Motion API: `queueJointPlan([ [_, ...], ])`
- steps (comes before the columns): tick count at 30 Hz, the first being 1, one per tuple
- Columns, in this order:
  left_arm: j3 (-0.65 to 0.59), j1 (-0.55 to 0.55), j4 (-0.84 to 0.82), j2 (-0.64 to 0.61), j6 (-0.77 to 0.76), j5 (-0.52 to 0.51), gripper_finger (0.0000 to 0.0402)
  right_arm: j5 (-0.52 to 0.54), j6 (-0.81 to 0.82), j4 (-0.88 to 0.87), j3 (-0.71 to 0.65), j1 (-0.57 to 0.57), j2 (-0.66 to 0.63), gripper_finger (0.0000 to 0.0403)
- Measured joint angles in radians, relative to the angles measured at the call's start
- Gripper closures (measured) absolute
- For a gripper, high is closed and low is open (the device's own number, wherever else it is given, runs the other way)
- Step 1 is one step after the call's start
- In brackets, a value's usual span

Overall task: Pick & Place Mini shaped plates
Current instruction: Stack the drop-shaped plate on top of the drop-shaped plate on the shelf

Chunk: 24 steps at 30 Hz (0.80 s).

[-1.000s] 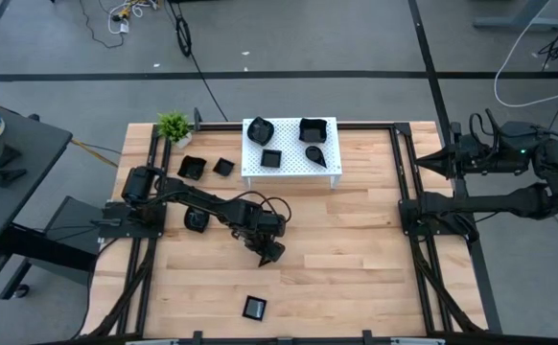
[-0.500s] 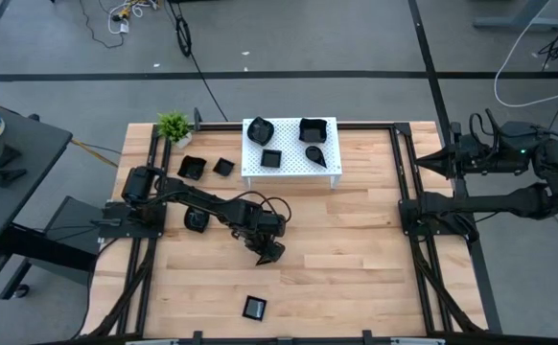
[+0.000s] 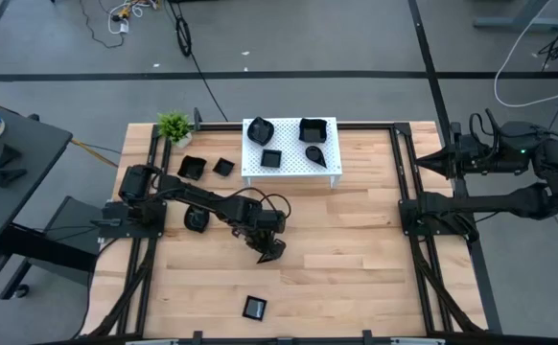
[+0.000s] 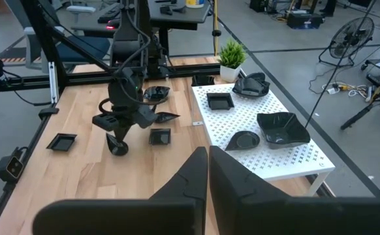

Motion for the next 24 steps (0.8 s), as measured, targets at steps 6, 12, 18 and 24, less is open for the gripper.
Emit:
queueJointPlan([
  [6,0.015,0.001,-0.002,-0.038,-0.002,-0.002,0.0398,0.000,0.000,0.000,0.000,0.000,0.000,0.0383],
  [12,0.039,0.029,-0.013,-0.090,-0.012,-0.015,0.0397,0.000,0.000,0.000,0.000,0.000,0.000,0.0383],
  [18,0.080,0.069,-0.019,-0.134,-0.040,-0.058,0.0398,0.000,0.000,0.000,0.000,0.000,0.000,0.0383],
  [24,0.162,0.124,-0.003,-0.134,-0.067,-0.123,0.0398,0.000,0.000,0.000,0.000,0.000,0.000,0.0383],
])
